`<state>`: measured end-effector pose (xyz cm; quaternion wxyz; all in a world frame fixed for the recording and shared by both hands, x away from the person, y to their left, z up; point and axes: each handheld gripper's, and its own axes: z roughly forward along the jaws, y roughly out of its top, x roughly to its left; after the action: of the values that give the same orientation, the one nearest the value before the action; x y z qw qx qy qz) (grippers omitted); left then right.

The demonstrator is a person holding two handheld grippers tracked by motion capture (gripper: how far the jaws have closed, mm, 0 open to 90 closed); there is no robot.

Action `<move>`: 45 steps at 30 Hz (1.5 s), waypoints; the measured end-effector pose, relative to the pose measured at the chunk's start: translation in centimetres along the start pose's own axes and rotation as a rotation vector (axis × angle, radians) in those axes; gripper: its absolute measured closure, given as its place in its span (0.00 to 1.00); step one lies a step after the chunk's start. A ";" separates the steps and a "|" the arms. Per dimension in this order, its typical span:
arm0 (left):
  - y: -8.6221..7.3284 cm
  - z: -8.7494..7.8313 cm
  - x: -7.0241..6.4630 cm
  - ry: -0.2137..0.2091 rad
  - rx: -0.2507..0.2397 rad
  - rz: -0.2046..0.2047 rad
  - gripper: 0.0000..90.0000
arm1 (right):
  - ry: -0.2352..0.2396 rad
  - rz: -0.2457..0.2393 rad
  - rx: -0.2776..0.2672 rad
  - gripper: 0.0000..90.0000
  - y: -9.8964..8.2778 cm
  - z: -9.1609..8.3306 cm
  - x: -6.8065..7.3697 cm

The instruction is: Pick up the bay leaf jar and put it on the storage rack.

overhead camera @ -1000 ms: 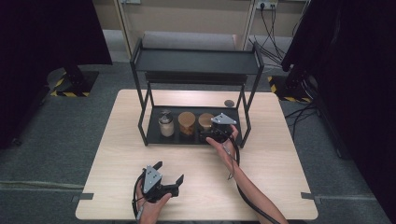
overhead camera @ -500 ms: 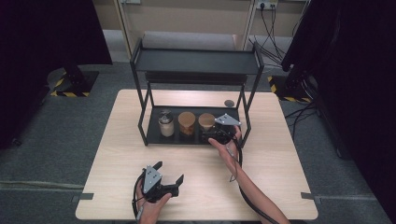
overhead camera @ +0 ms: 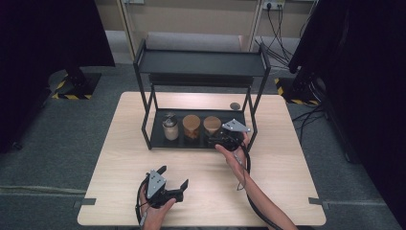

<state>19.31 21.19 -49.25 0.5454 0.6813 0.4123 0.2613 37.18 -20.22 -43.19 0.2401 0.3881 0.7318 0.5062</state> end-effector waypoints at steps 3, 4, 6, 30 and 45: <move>0.0 0.0 0.0 0.000 0.000 0.001 0.03 | 0.005 0.002 -0.004 0.07 -0.1 -0.2 0.1; 0.0 0.0 0.0 0.000 0.000 0.001 0.03 | 0.006 0.002 -0.006 0.07 -0.1 -0.3 0.1; 0.0 0.0 0.0 0.000 0.001 0.000 0.03 | 0.009 0.006 -0.009 0.07 -0.2 -0.4 0.1; 0.0 0.0 0.0 0.001 0.001 -0.001 0.03 | 0.041 0.022 -0.021 0.07 -1.5 -1.9 0.6; 0.0 0.0 0.0 0.001 -0.001 -0.001 0.03 | 0.062 0.021 -0.031 0.07 -2.1 -2.8 0.7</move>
<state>19.30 21.19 -49.26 0.5456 0.6809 0.4127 0.2615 34.04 -21.58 -44.03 0.2177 0.3762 0.7269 0.5317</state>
